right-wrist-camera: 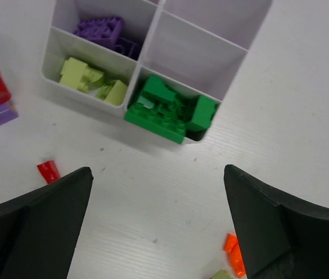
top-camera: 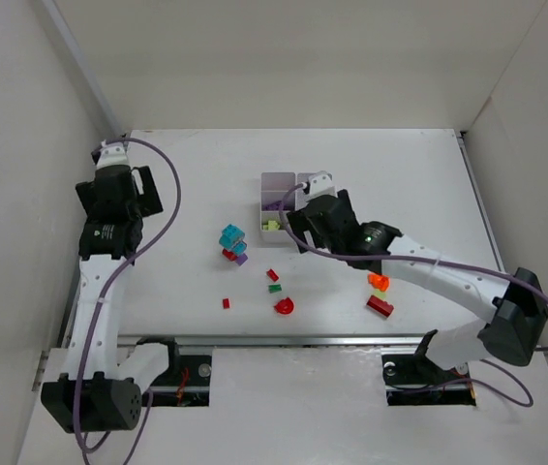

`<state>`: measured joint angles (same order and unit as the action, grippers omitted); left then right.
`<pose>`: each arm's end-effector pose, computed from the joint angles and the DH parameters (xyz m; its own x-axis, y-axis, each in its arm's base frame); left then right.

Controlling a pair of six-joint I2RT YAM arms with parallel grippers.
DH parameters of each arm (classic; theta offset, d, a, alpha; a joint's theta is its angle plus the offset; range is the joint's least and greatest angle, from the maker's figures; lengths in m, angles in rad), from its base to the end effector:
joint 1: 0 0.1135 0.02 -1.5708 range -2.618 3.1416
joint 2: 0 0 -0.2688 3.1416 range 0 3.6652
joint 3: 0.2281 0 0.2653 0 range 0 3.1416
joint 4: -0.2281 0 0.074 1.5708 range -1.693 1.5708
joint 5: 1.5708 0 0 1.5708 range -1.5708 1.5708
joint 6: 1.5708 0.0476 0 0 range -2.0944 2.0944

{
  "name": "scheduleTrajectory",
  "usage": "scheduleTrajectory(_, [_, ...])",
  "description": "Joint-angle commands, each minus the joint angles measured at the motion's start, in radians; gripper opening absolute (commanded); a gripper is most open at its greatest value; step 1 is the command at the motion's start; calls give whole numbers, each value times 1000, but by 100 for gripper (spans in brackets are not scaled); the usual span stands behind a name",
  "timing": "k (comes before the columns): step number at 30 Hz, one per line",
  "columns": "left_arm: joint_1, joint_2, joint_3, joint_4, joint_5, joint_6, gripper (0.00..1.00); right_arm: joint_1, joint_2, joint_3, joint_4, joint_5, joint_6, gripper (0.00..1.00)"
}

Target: Sort the legos into containers by color

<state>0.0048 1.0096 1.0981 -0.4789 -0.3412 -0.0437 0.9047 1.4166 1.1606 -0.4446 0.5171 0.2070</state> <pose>0.2389 0.0171 0.3784 -0.3665 -0.0429 -0.9294 -0.3303 0.9399 0.0868 0.2237 0.2466 0.2973 -0.4823 -0.3246 -0.8136 -0.3584 0.9206 -0.1548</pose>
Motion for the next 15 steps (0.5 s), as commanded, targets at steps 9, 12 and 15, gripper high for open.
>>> scheduleTrajectory(9, [86,49,83,51,211,-13,100,-168,5,19,-16,-319,31,77])
scheduleTrajectory(12, [86,9,30,92,234,-71,100,-95,85,19,23,-339,-17,71])
scheduleTrajectory(15, [86,-26,-32,120,245,-82,100,5,131,30,81,-354,-52,70])
